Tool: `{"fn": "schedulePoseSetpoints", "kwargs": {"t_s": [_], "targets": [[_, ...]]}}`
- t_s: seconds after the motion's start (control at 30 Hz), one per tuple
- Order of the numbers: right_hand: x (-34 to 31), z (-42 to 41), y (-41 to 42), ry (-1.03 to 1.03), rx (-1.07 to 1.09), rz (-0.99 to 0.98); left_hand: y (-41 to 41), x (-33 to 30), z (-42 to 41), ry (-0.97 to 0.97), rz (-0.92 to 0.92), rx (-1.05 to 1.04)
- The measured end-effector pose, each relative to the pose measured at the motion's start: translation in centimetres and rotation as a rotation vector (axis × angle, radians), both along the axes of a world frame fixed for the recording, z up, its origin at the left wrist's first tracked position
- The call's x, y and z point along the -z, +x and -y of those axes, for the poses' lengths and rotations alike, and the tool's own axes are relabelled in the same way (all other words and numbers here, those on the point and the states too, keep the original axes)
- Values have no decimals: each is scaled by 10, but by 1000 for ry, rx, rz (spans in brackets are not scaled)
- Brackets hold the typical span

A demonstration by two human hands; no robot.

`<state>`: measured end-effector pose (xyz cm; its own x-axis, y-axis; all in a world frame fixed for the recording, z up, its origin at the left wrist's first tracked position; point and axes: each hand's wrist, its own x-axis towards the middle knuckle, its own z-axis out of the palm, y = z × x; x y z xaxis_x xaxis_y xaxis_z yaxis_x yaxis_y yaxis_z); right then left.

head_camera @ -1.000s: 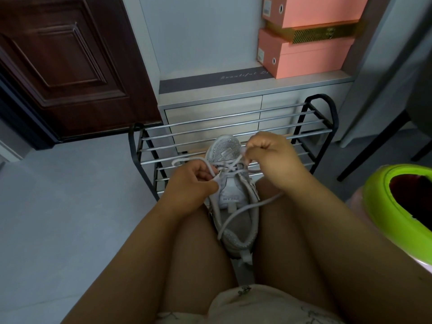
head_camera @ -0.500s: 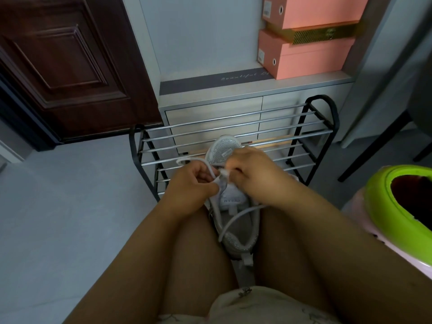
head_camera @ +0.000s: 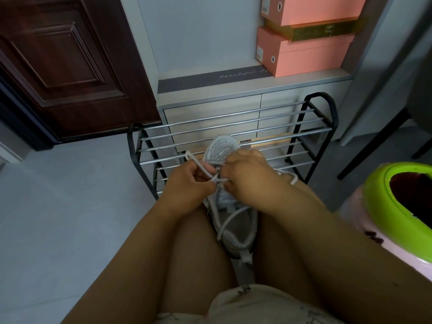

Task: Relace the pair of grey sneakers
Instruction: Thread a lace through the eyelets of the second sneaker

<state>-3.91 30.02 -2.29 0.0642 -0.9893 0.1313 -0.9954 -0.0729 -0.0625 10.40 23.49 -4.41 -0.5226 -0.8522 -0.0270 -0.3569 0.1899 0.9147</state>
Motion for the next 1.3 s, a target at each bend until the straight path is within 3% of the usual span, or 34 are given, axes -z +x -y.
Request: {"fn": "schedulePoseSetpoints", "kwargs": {"t_s": [0.03,0.13,0.17,0.33,0.5,0.67,0.73,0.87,0.97,1.2,1.3], "targets": [[-4,-1,-1,-16,-39,79,1,0,0,-3,9,-5],[-22,-8,-10,-90,-91,622,2,-1,3,10,24,-29],[-26,-10,-15,-135,-65,671,2,-1,4,22,22,-33],[-24,-15,-17,-76,75,511,1,0,2,18,9,-21],[-5,-9,-3,-31,30,160,1,-2,0,34,-41,7],[1,2,-7,77,1,116,3,-4,1,57,-47,1],[-5,-1,-12,60,-54,304,3,-4,1,59,-53,0],[-31,-16,-27,-86,-25,1241,4,-1,4,38,-34,-25],[-41,-22,-41,-211,-103,1652,3,0,3,63,-63,-30],[-57,-28,-27,-17,-567,2097,3,-1,4,79,-48,-29],[-66,-33,-24,-70,-619,1972,4,0,6,77,-24,-23]]}}
